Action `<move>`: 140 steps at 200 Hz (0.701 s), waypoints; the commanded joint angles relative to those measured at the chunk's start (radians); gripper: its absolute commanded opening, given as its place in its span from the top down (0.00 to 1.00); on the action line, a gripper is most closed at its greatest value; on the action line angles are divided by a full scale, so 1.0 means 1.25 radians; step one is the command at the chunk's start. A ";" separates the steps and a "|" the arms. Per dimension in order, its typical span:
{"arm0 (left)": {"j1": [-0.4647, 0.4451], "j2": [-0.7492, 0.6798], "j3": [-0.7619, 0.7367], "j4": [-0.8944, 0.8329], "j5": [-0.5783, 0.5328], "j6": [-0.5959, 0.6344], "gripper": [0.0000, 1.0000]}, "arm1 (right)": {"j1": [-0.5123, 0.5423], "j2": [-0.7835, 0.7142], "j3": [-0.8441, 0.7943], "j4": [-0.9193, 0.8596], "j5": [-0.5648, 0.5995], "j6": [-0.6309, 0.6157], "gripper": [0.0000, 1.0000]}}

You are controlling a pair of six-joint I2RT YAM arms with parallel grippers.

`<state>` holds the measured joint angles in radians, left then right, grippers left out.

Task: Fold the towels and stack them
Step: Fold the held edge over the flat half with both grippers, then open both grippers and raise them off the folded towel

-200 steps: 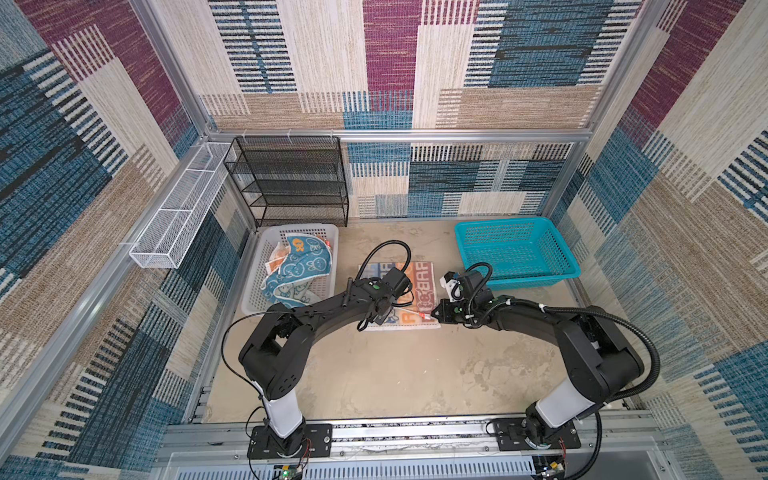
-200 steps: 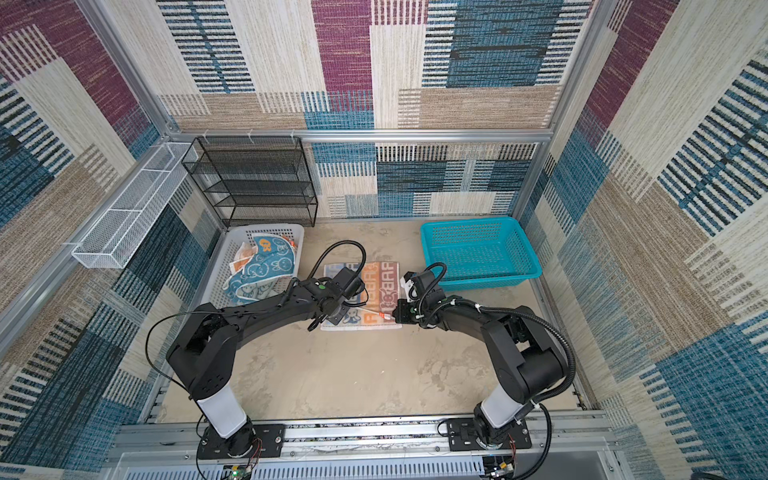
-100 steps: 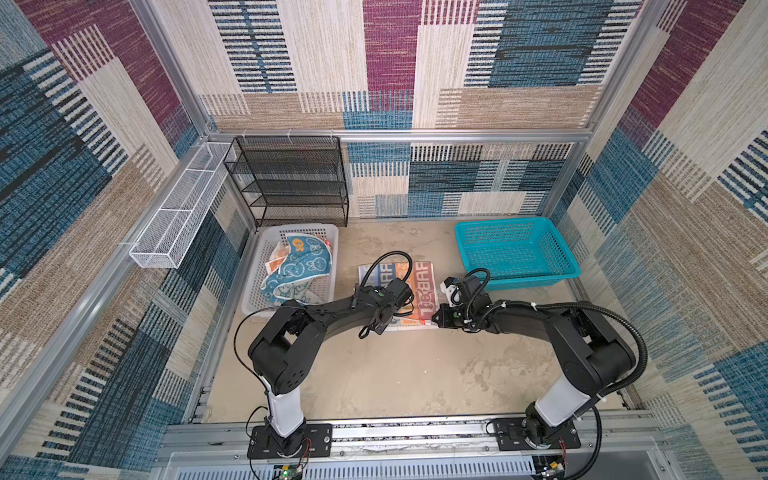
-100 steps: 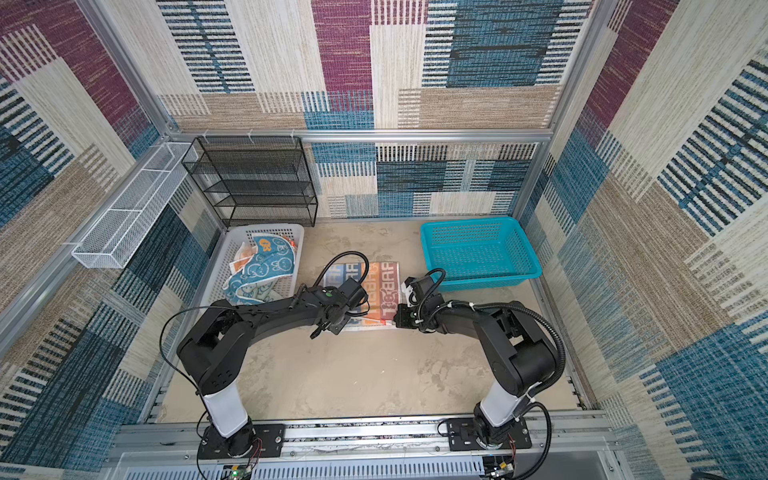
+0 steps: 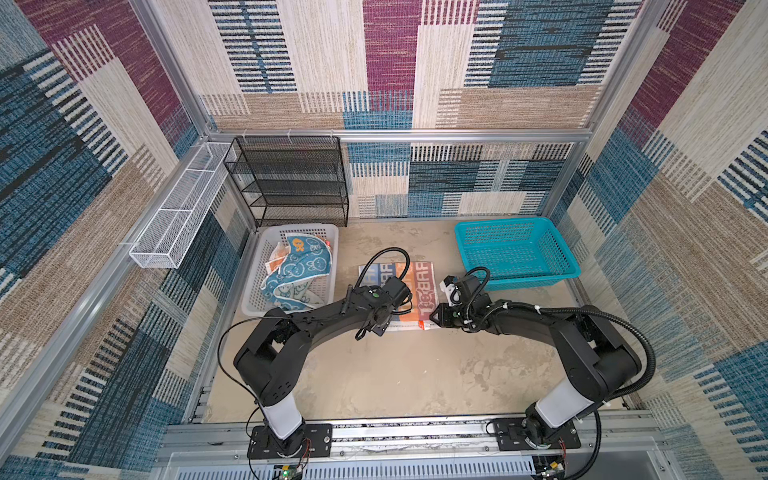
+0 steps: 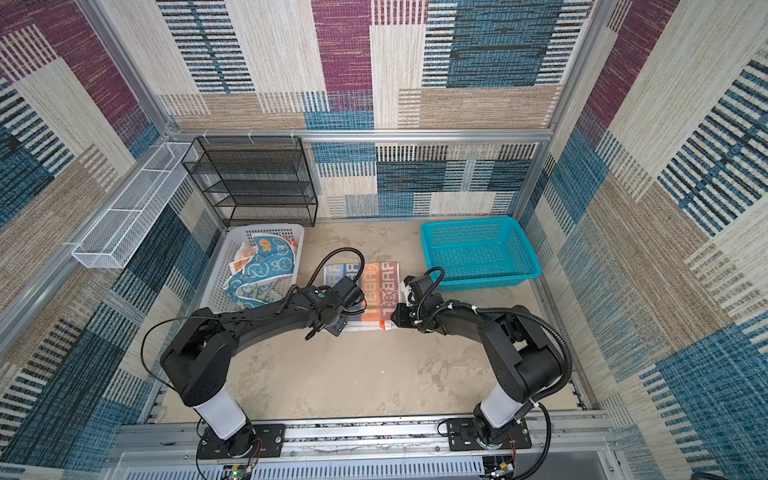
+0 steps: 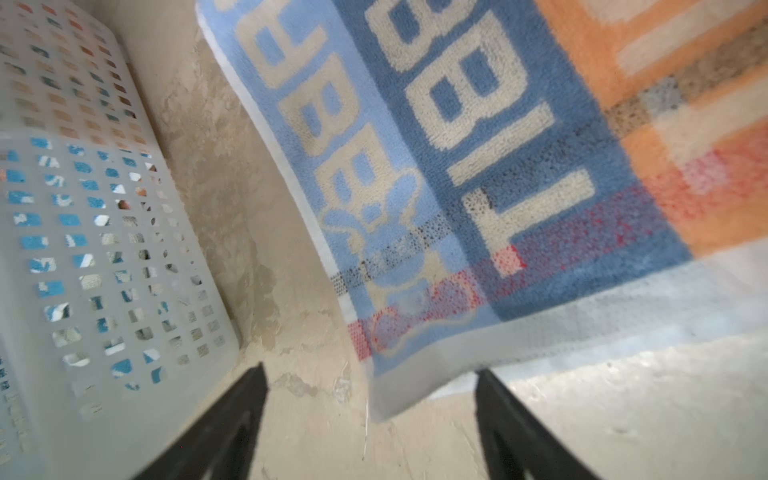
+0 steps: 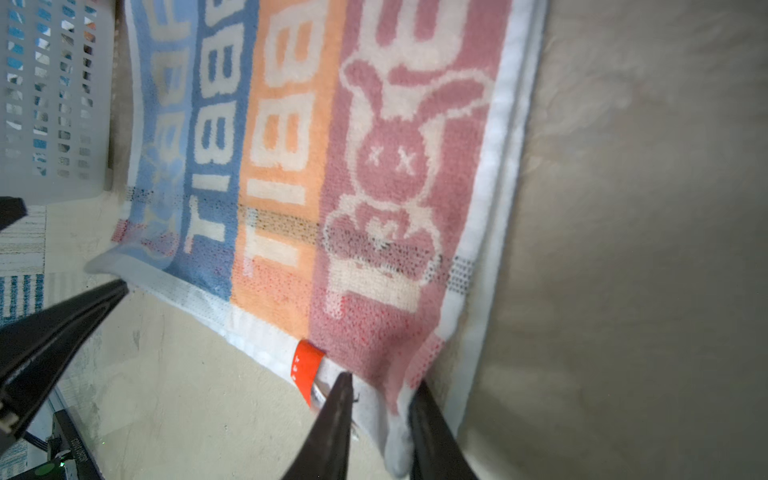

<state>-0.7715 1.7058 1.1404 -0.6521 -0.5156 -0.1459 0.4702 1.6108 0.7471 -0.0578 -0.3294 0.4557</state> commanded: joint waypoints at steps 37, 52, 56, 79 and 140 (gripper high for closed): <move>0.004 -0.131 0.022 -0.020 0.043 -0.078 0.00 | 0.005 -0.112 0.024 -0.063 0.034 0.002 0.35; 0.021 -0.178 0.017 0.045 0.123 -0.105 0.00 | 0.004 -0.130 0.031 -0.053 0.015 0.007 0.22; 0.029 -0.189 0.010 0.071 0.147 -0.113 0.00 | 0.005 -0.131 0.033 -0.048 0.007 0.011 0.18; 0.100 -0.225 -0.026 0.195 0.308 -0.203 0.00 | 0.004 -0.116 0.042 -0.017 -0.023 0.031 0.03; 0.164 -0.137 -0.125 0.450 0.552 -0.402 0.00 | 0.005 -0.033 -0.017 0.198 -0.173 0.109 0.01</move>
<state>-0.5846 1.4876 1.0309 -0.2806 -0.0017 -0.4965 0.4740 1.5291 0.7338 0.0299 -0.4389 0.5365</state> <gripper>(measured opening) 0.995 0.992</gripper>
